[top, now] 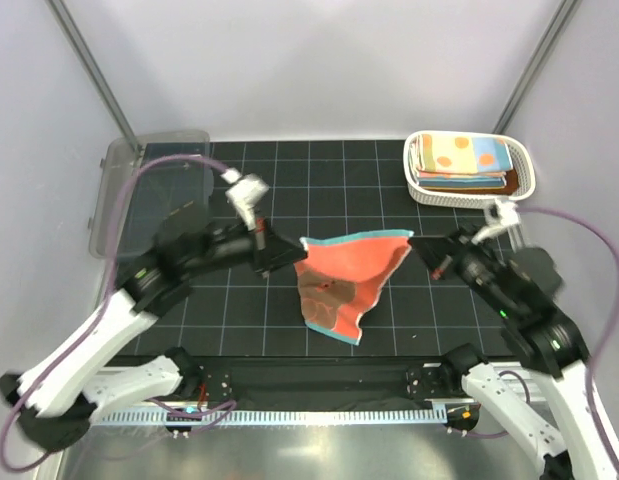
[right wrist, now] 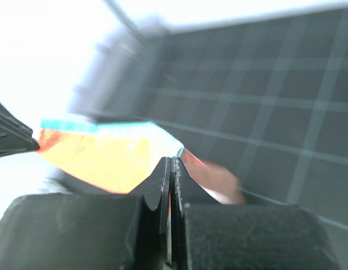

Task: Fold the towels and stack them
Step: Flatten out the crumpled towel

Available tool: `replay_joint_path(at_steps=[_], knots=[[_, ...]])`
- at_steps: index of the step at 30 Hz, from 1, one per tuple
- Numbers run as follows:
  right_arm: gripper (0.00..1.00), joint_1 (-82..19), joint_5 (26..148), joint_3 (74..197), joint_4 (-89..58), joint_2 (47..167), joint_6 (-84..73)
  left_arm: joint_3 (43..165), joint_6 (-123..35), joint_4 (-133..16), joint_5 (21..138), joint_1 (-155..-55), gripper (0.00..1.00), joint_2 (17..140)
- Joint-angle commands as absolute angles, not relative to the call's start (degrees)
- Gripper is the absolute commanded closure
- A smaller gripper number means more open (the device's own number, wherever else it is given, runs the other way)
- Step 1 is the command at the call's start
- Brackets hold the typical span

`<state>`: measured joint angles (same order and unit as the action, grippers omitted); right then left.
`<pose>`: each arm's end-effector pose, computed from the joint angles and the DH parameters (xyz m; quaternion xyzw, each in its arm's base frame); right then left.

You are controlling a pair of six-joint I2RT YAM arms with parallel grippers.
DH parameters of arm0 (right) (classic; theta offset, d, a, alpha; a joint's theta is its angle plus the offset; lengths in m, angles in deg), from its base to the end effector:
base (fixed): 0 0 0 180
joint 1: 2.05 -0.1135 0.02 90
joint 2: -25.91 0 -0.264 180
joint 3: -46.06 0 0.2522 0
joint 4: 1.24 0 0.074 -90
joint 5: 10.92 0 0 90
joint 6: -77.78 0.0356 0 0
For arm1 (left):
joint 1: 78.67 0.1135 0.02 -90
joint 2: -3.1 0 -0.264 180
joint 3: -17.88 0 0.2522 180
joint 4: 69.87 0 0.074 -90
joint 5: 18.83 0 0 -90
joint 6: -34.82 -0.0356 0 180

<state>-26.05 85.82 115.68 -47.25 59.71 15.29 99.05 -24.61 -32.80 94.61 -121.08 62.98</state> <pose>0.1013 0.0497 0.3886 -0.0142 0.7666 0.3189 0.5572 0.1567 -0.1623 0.4044 0.2024 0.7640 -0.4816 0.3786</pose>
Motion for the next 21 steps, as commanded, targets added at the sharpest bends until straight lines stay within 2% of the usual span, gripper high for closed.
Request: replay_joint_path(at_steps=[1,4,8,12,14,15,16,18,21], knots=[[0.99,-26.3,93.06,118.34,-43.92,51.68,20.55,94.39,-14.06,-37.99,86.21,-123.92,1.0,51.9],[0.99,-26.22,91.22,123.17,-42.6,50.08,21.79,96.67,-13.34,-37.57,82.96,-124.9,1.0,48.37],[0.99,-26.22,88.41,126.08,-37.42,55.25,21.01,101.94,-16.85,-35.47,79.01,-124.9,1.0,52.57],[0.99,-26.22,80.24,128.37,-35.04,64.73,15.84,108.52,-22.47,-31.78,71.71,-124.64,1.0,61.18],[0.99,-26.22,73.93,131.35,-34.43,73.08,12.93,114.06,-25.72,-29.49,66.53,-121.66,1.0,68.12],[0.99,-26.22,72.5,132.15,-33.64,75.98,10.13,115.9,-25.73,-28.0,66.43,-119.56,1.0,73.19],[0.99,-26.22,71.88,133.46,-32.41,82.01,9.06,117.84,-25.56,-28.42,72.78,-113.71,1.0,75.5],[0.99,-25.52,71.35,134.26,-27.32,87.85,7.04,118.99,-23.98,-32.11,77.57,-108.75,1.0,79.98],[0.99,-22.02,75.29,136.89,-19.5,100.85,6.06,121.28,-25.02,-35.8,78.99,-102.41,1.0,89.21]])
